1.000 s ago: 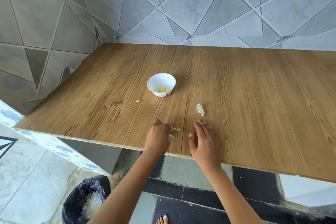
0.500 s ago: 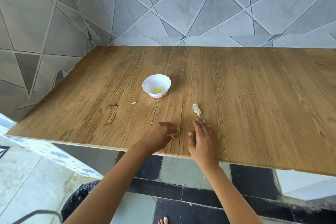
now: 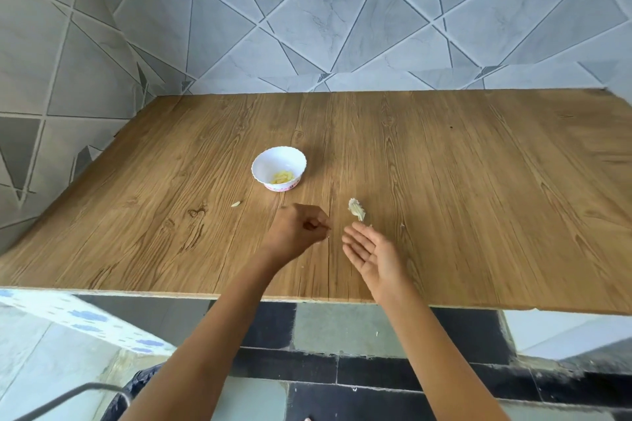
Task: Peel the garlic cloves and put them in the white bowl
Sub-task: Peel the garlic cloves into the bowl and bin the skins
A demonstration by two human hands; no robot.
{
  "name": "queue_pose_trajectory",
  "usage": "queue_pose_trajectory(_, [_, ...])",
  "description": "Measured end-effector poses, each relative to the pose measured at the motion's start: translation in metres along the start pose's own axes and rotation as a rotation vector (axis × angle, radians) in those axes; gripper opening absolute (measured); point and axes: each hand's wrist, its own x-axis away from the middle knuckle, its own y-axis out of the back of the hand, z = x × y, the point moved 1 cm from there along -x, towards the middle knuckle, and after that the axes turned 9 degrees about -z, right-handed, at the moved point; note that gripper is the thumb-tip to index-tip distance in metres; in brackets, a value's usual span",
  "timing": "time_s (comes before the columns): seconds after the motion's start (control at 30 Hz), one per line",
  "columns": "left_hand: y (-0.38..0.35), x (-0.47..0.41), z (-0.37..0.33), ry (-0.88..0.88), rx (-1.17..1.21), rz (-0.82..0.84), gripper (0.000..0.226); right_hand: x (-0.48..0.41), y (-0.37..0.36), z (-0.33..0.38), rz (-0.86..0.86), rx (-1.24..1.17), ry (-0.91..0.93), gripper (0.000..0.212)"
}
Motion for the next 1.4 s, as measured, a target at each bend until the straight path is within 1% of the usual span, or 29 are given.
queue_pose_trajectory(0.03, [0.001, -0.001, -0.007, -0.017, 0.029, 0.017, 0.014, 0.000, -0.003, 0.000, -0.009, -0.106, -0.116, 0.028])
queue_pose_trajectory(0.07, [-0.002, -0.001, -0.016, -0.061, 0.013, 0.052, 0.015, 0.001, -0.005, 0.000, -0.020, -0.182, -0.194, 0.030])
queue_pose_trajectory(0.13, [-0.013, 0.003, -0.032, -0.182, -0.108, 0.115, 0.017, 0.002, -0.008, 0.001, -0.055, -0.268, -0.262, 0.029])
queue_pose_trajectory(0.2, [-0.021, 0.007, -0.040, -0.259, -0.209, 0.148, 0.023, 0.006, -0.011, 0.003, -0.089, -0.323, -0.284, 0.026])
queue_pose_trajectory(0.33, [-0.032, 0.007, -0.042, -0.285, -0.304, 0.170, 0.024, 0.009, -0.010, 0.008, -0.139, -0.366, -0.256, 0.023])
queue_pose_trajectory(0.43, [-0.035, 0.003, -0.044, -0.268, -0.333, 0.123, 0.014, 0.011, -0.009, 0.011, -0.140, -0.410, -0.255, 0.023])
queue_pose_trajectory(0.5, [-0.039, 0.002, -0.046, -0.276, -0.365, 0.131, 0.009, 0.012, -0.007, 0.014, -0.128, -0.444, -0.246, 0.023])
queue_pose_trajectory(0.63, [-0.042, -0.003, -0.050, -0.290, -0.273, 0.170, 0.019, 0.010, 0.000, 0.017, -0.119, -0.473, -0.227, 0.020])
queue_pose_trajectory(0.73, [-0.045, -0.006, -0.053, -0.311, -0.293, 0.190, 0.023, 0.009, 0.005, 0.019, -0.135, -0.510, -0.219, 0.021])
queue_pose_trajectory(0.8, [-0.049, -0.007, -0.055, -0.316, -0.315, 0.164, 0.021, 0.007, 0.009, 0.021, -0.118, -0.526, -0.211, 0.027])
queue_pose_trajectory(0.9, [-0.055, -0.015, -0.060, -0.273, -0.227, 0.084, 0.015, 0.004, 0.020, 0.025, -0.093, -0.543, -0.185, 0.034])
queue_pose_trajectory(1.0, [-0.070, -0.033, -0.065, -0.236, -0.205, 0.050, 0.019, 0.001, 0.040, 0.029, -0.125, -0.571, -0.156, 0.038])
queue_pose_trajectory(1.1, [-0.095, -0.047, -0.070, -0.216, -0.269, 0.106, 0.024, 0.004, 0.060, 0.036, -0.153, -0.591, -0.120, 0.037])
queue_pose_trajectory(1.2, [-0.117, -0.052, -0.070, -0.218, -0.399, 0.171, 0.023, 0.008, 0.072, 0.042, -0.182, -0.592, -0.085, 0.037])
queue_pose_trajectory(1.3, [-0.125, -0.052, -0.068, -0.269, -0.548, 0.149, 0.020, 0.011, 0.078, 0.046, -0.187, -0.599, -0.073, 0.037])
queue_pose_trajectory(1.4, [-0.126, -0.050, -0.065, -0.323, -0.584, 0.147, 0.019, 0.011, 0.077, 0.047, -0.199, -0.592, -0.084, 0.036])
